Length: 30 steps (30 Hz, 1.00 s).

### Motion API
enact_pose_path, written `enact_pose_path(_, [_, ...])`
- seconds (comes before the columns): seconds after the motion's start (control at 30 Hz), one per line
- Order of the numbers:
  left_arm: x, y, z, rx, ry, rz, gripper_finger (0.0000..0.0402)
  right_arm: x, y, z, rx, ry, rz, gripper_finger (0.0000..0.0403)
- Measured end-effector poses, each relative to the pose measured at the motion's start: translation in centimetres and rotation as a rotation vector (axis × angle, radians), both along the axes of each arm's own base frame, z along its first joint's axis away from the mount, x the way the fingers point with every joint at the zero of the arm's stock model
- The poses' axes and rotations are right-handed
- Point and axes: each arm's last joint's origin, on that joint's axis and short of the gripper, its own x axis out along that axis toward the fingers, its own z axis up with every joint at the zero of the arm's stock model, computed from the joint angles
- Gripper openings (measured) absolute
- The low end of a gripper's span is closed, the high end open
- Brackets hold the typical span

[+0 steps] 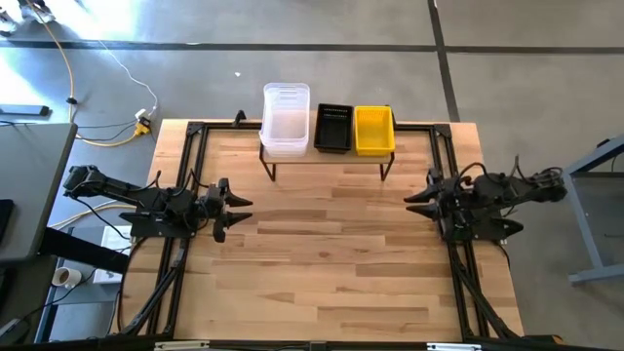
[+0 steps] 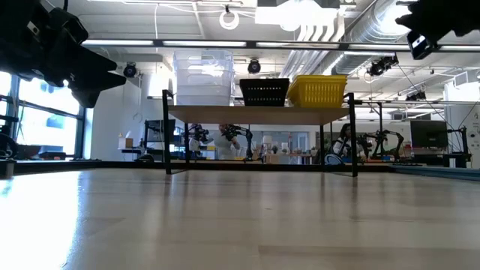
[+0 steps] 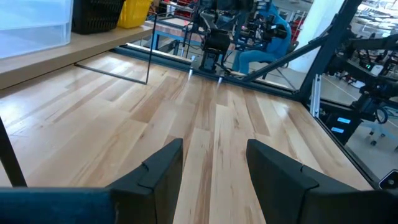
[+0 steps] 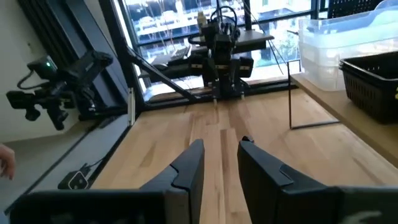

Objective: Stack baskets on shelf by color
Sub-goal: Return to home position

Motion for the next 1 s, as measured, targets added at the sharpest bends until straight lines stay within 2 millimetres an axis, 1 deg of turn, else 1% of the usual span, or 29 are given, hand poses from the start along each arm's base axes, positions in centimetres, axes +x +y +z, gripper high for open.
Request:
enact_pose_path(0.2, [0.0,0.0,0.0,0.0,0.0,0.0,0.0168,-1.0,-0.2,-1.3,0.018,-0.082,0.011,0.0084])
enact_pose_path(0.37, [0.0,0.0,0.0,0.0,-0.001,0.0,0.0168,-0.4,0.0,-2.4,0.016,-0.061,0.049,0.0084])
enact_pose_path(0.47, [0.0,0.0,0.1,0.0,-0.004,0.001,0.0168,0.0,0.2,-3.7,0.037,-0.033,0.048,0.0084])
enact_pose_path(0.73, [0.0,0.0,0.0,0.0,-0.001,0.001,0.0168,1.4,0.6,-7.2,0.124,-0.046,0.06,0.0084])
enact_pose_path(0.83, [0.0,0.0,0.0,0.0,-0.001,0.001,0.0168,1.7,0.7,-7.7,0.155,-0.089,0.084,0.0084])
enact_pose_path(1.0, [0.0,0.0,0.0,0.0,-0.001,0.001,0.0168,1.7,0.7,-7.7,0.172,-0.081,0.082,0.0084])
